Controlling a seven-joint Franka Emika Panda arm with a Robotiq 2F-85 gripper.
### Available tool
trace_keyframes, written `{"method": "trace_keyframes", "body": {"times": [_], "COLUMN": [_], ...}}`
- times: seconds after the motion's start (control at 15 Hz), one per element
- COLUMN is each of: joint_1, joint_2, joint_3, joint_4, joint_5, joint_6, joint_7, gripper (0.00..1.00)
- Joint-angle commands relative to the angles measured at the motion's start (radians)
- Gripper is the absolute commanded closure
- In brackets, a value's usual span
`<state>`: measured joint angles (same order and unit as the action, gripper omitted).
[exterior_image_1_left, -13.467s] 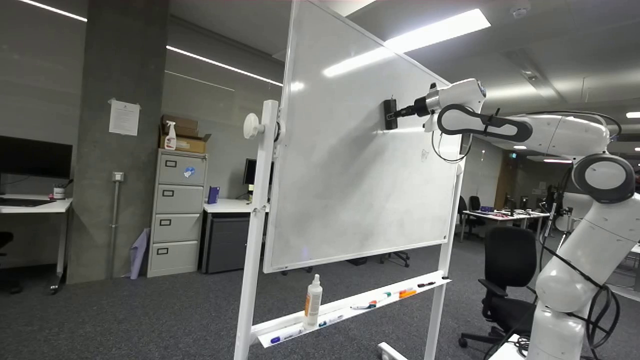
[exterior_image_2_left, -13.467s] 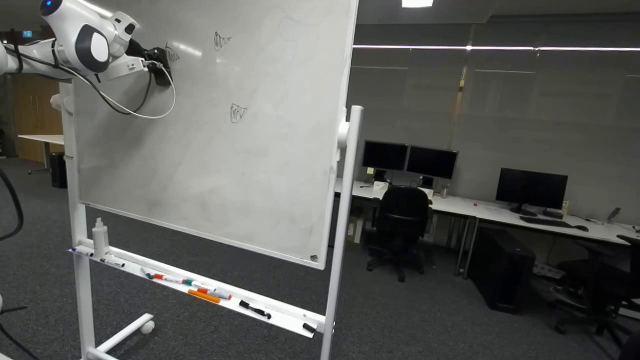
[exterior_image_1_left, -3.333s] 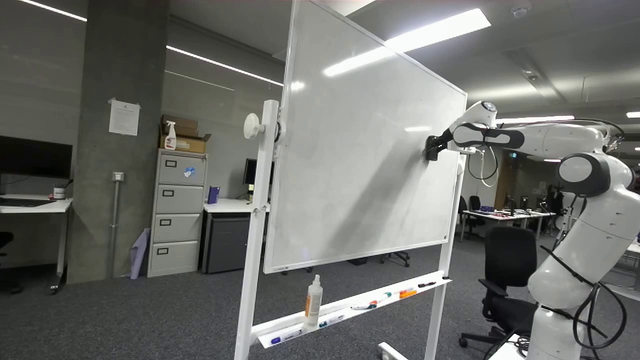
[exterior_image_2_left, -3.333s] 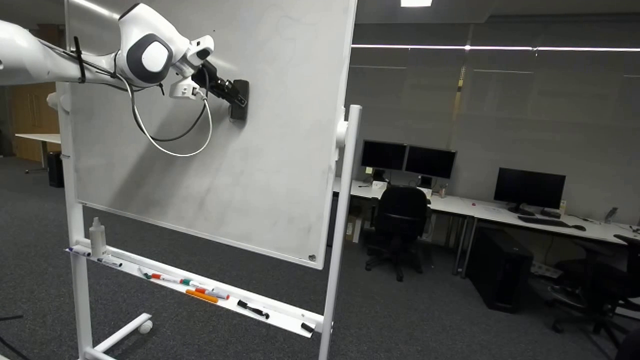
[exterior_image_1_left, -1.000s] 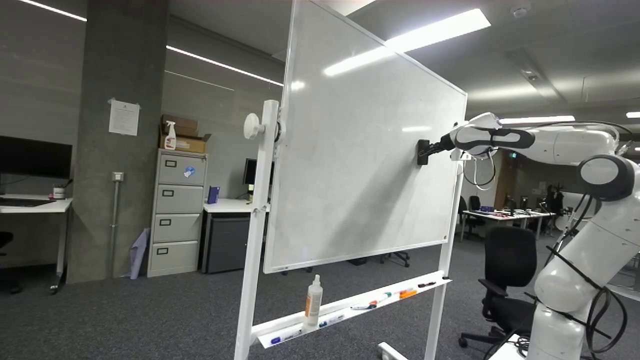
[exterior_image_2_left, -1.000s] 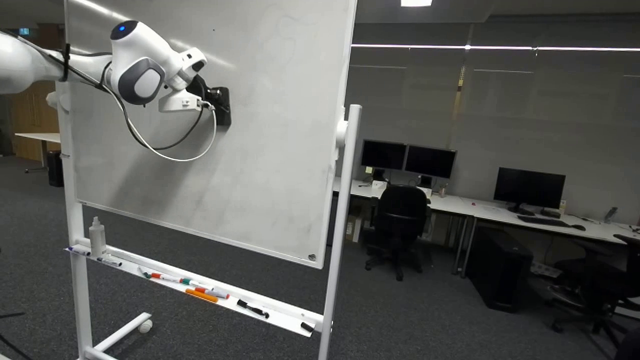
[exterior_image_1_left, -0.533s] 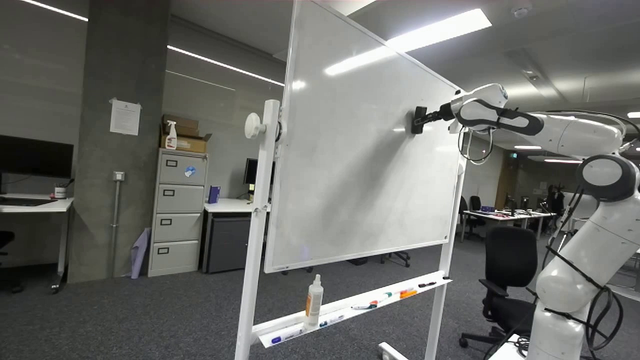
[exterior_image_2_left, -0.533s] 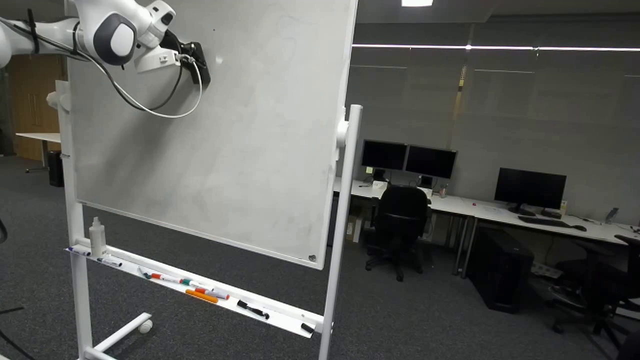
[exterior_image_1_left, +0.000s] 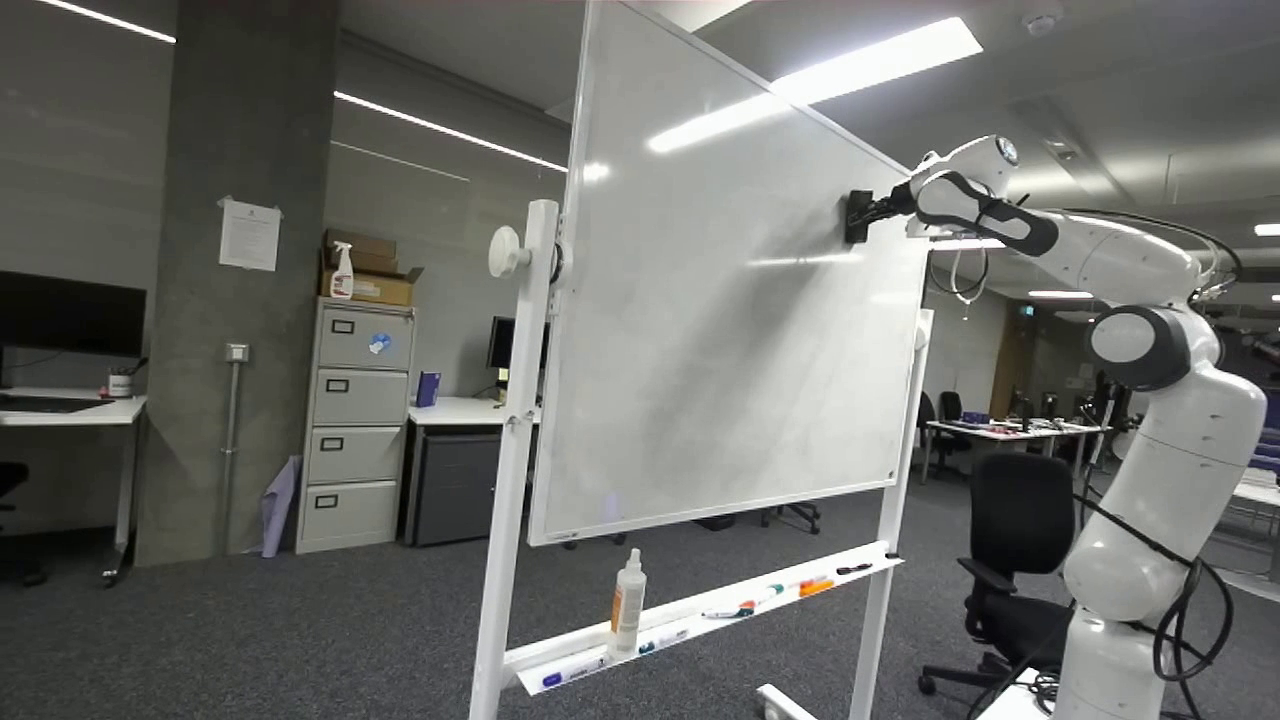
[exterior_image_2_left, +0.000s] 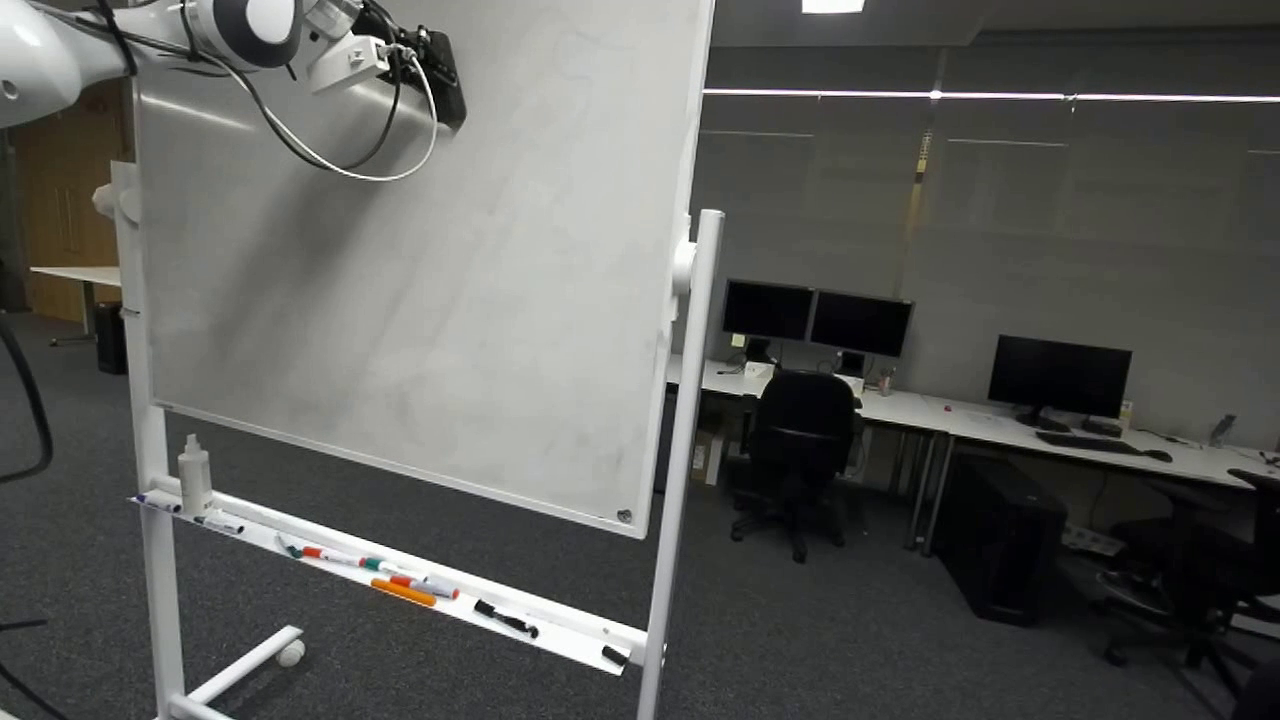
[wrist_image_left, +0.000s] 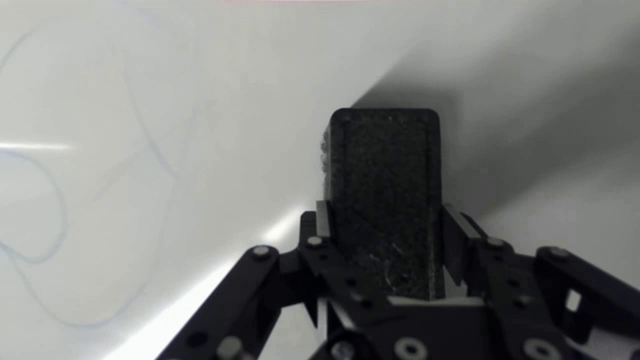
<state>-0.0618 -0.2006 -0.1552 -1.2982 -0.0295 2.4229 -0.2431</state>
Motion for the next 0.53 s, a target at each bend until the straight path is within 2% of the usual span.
{"method": "trace_keyframes", "body": {"times": [0.0, 0.27, 0.47], "joint_1": [-0.03, -0.01, 0.012], "joint_2": [0.14, 0.165, 0.155], "joint_3": [-0.018, 0.006, 0.047], "joint_4": [0.192, 0.25, 0.244], "joint_5": [-0.006, -0.034, -0.097], "joint_6": [-0.088, -0.158, -0.169], "joint_7": [0.012, 0.012, 0.004], "gripper": [0.7, 0.7, 0.7]}}
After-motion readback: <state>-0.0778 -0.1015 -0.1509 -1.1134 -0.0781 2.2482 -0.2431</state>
